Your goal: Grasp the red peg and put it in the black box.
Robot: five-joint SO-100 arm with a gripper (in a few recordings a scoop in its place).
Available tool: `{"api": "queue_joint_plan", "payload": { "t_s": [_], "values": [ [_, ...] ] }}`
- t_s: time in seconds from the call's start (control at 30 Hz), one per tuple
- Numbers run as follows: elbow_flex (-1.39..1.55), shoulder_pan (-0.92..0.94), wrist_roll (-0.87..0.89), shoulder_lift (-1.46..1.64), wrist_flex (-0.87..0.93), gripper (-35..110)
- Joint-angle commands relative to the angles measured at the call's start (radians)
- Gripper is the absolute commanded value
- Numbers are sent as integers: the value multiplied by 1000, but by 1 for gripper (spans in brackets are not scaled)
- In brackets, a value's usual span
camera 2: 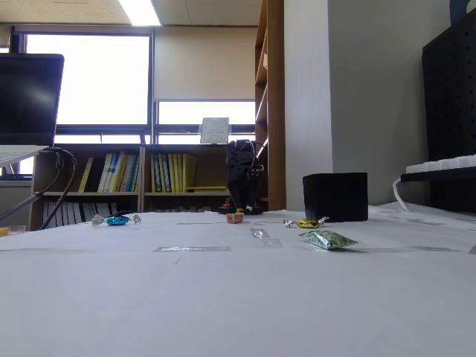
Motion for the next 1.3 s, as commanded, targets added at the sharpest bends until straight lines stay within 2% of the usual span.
{"api": "queue_joint_plan", "payload": {
  "t_s": [0.0,0.03,0.1,1.27],
  "values": [
    [-80,9,-3,-91,94,0],
    [-80,9,67,-91,94,0],
    [-80,17,353,-91,67,2],
    [-80,12,342,-91,66,3]
  ]
}}
